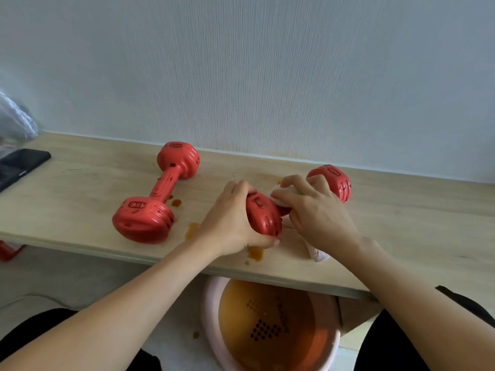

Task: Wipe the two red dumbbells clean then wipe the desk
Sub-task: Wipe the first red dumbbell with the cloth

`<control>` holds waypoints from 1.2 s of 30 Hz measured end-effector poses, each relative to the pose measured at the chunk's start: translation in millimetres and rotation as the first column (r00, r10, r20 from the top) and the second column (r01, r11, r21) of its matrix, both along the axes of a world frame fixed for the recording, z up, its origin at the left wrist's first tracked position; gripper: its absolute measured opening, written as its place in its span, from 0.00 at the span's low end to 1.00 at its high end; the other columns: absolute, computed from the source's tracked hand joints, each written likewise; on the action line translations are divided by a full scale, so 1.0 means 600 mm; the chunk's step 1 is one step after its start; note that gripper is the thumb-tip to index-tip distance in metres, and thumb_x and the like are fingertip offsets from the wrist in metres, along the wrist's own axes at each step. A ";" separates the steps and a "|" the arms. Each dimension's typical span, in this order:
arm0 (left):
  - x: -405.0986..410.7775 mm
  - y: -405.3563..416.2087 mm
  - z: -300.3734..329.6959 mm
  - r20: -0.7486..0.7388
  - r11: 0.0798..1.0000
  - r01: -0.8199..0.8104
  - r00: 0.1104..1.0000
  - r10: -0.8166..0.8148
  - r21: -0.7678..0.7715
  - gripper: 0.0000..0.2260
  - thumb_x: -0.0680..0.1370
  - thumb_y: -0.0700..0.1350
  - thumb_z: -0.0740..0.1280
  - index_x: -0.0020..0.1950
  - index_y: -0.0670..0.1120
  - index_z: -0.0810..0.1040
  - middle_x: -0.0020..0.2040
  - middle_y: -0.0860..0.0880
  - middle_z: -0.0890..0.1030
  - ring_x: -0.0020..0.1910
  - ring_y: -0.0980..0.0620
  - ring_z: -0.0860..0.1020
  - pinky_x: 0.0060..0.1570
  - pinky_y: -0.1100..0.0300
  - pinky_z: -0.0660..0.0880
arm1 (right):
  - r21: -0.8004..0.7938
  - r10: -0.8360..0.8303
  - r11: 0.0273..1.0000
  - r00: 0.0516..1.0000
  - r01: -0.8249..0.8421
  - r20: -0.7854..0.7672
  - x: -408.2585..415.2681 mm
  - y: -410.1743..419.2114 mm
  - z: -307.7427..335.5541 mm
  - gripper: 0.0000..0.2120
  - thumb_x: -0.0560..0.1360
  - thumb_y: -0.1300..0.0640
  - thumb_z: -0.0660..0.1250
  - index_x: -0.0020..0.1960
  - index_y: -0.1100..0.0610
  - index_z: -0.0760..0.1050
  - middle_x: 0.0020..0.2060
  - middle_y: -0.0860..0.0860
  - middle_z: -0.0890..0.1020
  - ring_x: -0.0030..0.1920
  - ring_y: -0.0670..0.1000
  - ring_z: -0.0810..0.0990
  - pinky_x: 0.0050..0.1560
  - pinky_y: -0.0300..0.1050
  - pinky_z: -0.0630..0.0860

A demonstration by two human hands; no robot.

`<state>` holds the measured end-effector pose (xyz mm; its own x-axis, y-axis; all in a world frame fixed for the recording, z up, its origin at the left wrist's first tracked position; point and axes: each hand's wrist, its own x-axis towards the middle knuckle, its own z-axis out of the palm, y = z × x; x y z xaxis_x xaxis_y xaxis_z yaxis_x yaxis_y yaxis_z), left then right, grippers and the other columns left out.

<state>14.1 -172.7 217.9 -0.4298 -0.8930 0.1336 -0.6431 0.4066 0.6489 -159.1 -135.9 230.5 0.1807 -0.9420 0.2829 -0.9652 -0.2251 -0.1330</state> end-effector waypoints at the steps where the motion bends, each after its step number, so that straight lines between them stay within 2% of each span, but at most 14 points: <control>1: 0.001 0.001 0.000 0.001 1.000 0.006 1.000 -0.006 0.003 0.40 0.54 0.57 0.81 0.60 0.52 0.66 0.57 0.55 0.67 0.55 0.54 0.70 0.52 0.62 0.69 | 0.002 -0.045 0.999 0.998 0.045 -0.033 -0.009 -0.004 0.001 0.21 0.74 0.52 0.50 0.60 0.45 0.76 0.62 0.49 0.72 0.58 0.61 0.68 0.48 0.57 0.74; 4: 0.001 0.004 0.003 -0.001 1.000 0.019 1.000 -0.019 0.023 0.39 0.55 0.56 0.81 0.60 0.52 0.66 0.58 0.55 0.67 0.55 0.55 0.70 0.52 0.62 0.69 | 0.014 -0.187 0.982 0.977 0.190 -0.107 -0.033 -0.018 -0.002 0.20 0.77 0.58 0.57 0.65 0.41 0.70 0.65 0.47 0.67 0.62 0.59 0.64 0.57 0.53 0.68; 6: -0.001 0.003 0.003 -0.005 1.000 0.013 1.000 -0.013 0.027 0.39 0.55 0.56 0.81 0.60 0.52 0.66 0.58 0.54 0.67 0.55 0.55 0.70 0.53 0.61 0.70 | 0.007 -0.207 0.978 0.971 0.209 -0.120 -0.030 -0.021 -0.005 0.20 0.77 0.58 0.58 0.66 0.42 0.70 0.66 0.49 0.67 0.61 0.60 0.64 0.57 0.53 0.67; 10: -0.003 0.000 -0.002 -0.020 1.000 -0.004 1.000 0.004 0.009 0.39 0.53 0.56 0.81 0.58 0.51 0.66 0.56 0.53 0.67 0.54 0.53 0.71 0.54 0.59 0.71 | -0.046 -0.041 0.998 0.993 0.036 -0.112 0.010 0.001 -0.013 0.19 0.72 0.53 0.55 0.56 0.52 0.78 0.59 0.55 0.76 0.52 0.65 0.72 0.38 0.52 0.72; 12: -0.002 0.000 -0.002 -0.015 1.000 0.002 1.000 -0.002 0.000 0.39 0.54 0.57 0.81 0.59 0.51 0.66 0.56 0.53 0.67 0.54 0.53 0.71 0.53 0.59 0.71 | -0.060 -0.020 0.998 0.992 0.012 -0.128 0.010 0.007 -0.013 0.18 0.71 0.54 0.55 0.55 0.51 0.79 0.57 0.54 0.77 0.50 0.65 0.73 0.36 0.52 0.74; 14: 0.000 -0.001 -0.002 -0.003 1.000 0.016 1.000 -0.016 0.005 0.39 0.54 0.56 0.81 0.59 0.52 0.66 0.57 0.53 0.67 0.55 0.53 0.70 0.53 0.60 0.71 | -0.038 -0.066 0.997 0.990 0.062 -0.127 -0.007 -0.004 -0.008 0.17 0.74 0.56 0.58 0.60 0.47 0.76 0.62 0.51 0.73 0.56 0.64 0.70 0.45 0.56 0.74; 16: 0.001 0.001 -0.001 -0.008 1.000 0.022 1.000 -0.022 0.020 0.39 0.54 0.56 0.81 0.59 0.52 0.66 0.57 0.54 0.67 0.56 0.54 0.70 0.55 0.59 0.71 | 0.003 -0.163 0.986 0.977 0.165 -0.141 -0.029 -0.015 -0.003 0.18 0.77 0.55 0.56 0.65 0.43 0.71 0.65 0.48 0.69 0.61 0.61 0.65 0.55 0.56 0.69; 18: 0.001 0.000 -0.001 -0.007 0.999 0.026 1.000 -0.025 0.025 0.39 0.54 0.56 0.81 0.59 0.53 0.66 0.58 0.54 0.67 0.56 0.53 0.70 0.56 0.58 0.72 | 0.000 -0.202 0.979 0.965 0.205 -0.169 -0.033 -0.021 -0.001 0.19 0.78 0.55 0.55 0.67 0.42 0.69 0.66 0.47 0.67 0.62 0.60 0.64 0.58 0.54 0.67; 21: -0.002 -0.002 -0.001 -0.004 0.999 0.021 1.000 -0.021 0.029 0.40 0.54 0.56 0.81 0.59 0.52 0.65 0.57 0.53 0.67 0.57 0.53 0.70 0.57 0.55 0.72 | 0.026 -0.166 0.985 0.974 0.172 -0.151 -0.015 -0.019 0.003 0.19 0.78 0.57 0.56 0.67 0.45 0.70 0.67 0.47 0.67 0.62 0.60 0.63 0.54 0.51 0.68; 23: -0.004 -0.003 0.000 0.009 1.000 0.016 1.000 -0.017 0.024 0.40 0.53 0.57 0.81 0.59 0.52 0.66 0.57 0.53 0.67 0.57 0.52 0.70 0.58 0.54 0.72 | 0.042 -0.075 0.996 0.987 0.081 -0.141 -0.004 -0.011 0.006 0.17 0.78 0.57 0.58 0.65 0.46 0.72 0.67 0.46 0.66 0.62 0.59 0.63 0.48 0.48 0.69; 26: -0.004 -0.003 0.000 0.012 1.000 0.013 1.000 -0.013 0.014 0.40 0.53 0.57 0.81 0.59 0.52 0.66 0.56 0.53 0.67 0.56 0.53 0.70 0.57 0.55 0.72 | 0.013 0.032 0.999 0.995 -0.031 -0.098 -0.005 -0.001 0.005 0.17 0.76 0.56 0.58 0.64 0.47 0.73 0.66 0.47 0.70 0.60 0.59 0.66 0.44 0.50 0.73; 29: -0.002 -0.001 0.001 0.009 1.000 0.022 1.000 -0.022 0.015 0.39 0.54 0.56 0.81 0.59 0.52 0.66 0.57 0.54 0.67 0.56 0.53 0.70 0.56 0.58 0.71 | -0.010 -0.084 0.996 0.988 0.083 -0.128 -0.029 -0.011 0.002 0.18 0.77 0.53 0.55 0.65 0.45 0.72 0.65 0.48 0.71 0.60 0.61 0.67 0.48 0.54 0.73; 32: -0.001 0.001 0.002 0.009 0.999 0.028 1.000 -0.028 0.021 0.40 0.54 0.56 0.81 0.60 0.52 0.65 0.58 0.54 0.67 0.56 0.53 0.70 0.56 0.57 0.72 | 0.003 -0.175 0.984 0.962 0.180 -0.212 -0.039 -0.019 0.005 0.17 0.80 0.53 0.56 0.68 0.42 0.67 0.67 0.47 0.68 0.64 0.59 0.64 0.51 0.51 0.70; 36: -0.005 -0.001 0.003 0.009 0.999 0.019 1.000 -0.020 0.026 0.40 0.53 0.56 0.81 0.60 0.51 0.66 0.57 0.54 0.67 0.55 0.54 0.70 0.53 0.60 0.70 | -0.048 -0.127 0.991 0.988 0.123 -0.084 -0.019 0.009 0.000 0.20 0.76 0.61 0.61 0.64 0.47 0.73 0.64 0.51 0.71 0.57 0.61 0.69 0.42 0.52 0.73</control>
